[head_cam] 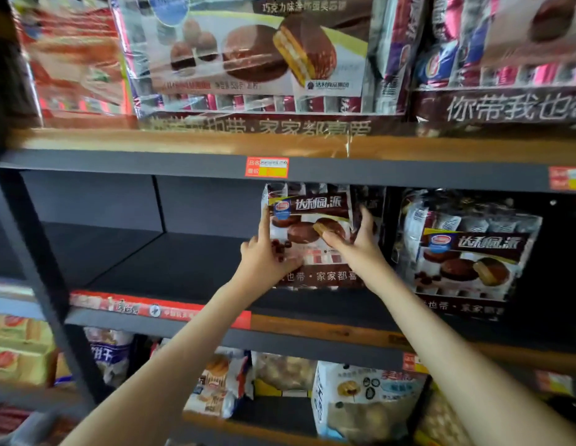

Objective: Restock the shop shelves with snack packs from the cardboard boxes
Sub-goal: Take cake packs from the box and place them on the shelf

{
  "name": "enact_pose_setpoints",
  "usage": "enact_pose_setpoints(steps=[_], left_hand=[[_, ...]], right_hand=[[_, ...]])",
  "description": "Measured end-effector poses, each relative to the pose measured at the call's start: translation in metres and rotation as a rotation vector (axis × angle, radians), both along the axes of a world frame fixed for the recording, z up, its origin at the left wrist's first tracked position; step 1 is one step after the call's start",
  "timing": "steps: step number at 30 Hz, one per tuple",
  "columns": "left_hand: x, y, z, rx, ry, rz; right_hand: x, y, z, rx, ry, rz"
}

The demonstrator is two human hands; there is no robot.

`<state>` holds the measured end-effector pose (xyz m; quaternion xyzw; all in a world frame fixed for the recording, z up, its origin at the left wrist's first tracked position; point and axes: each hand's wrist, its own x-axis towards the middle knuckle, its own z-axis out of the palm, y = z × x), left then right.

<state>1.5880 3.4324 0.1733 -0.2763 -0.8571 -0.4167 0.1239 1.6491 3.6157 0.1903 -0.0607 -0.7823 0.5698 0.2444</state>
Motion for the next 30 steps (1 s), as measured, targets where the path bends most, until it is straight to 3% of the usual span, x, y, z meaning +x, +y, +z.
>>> enact_pose_setpoints(steps=[7,10,14,16,20,22,26,30], left_hand=[[-0.026,0.019,-0.011,-0.097,0.049,-0.154],[-0.041,0.026,-0.005,-0.131,-0.003,-0.239],[-0.048,0.043,-0.011,-0.16,0.132,-0.29],[-0.055,0.049,-0.019,-0.168,0.233,-0.291],[-0.07,0.053,-0.023,-0.454,0.388,-0.21],[-0.078,0.051,-0.024,-0.609,0.555,-0.088],[-0.093,0.056,-0.022,-0.658,0.802,-0.011],[-0.096,0.069,-0.027,-0.717,0.811,0.001]], right_hand=[[-0.005,0.015,-0.023,0.244,0.074,-0.097],[-0.007,0.017,-0.023,0.558,0.171,-0.211],[-0.006,0.014,-0.029,1.073,-0.072,-0.248],[-0.007,0.012,-0.034,1.199,-0.172,-0.306],[-0.017,0.013,-0.035,1.182,-0.271,-0.425],[-0.021,0.017,-0.04,1.174,-0.305,-0.48],[-0.024,0.025,-0.051,1.166,-0.283,-0.535],[-0.027,0.03,-0.053,1.188,-0.239,-0.633]])
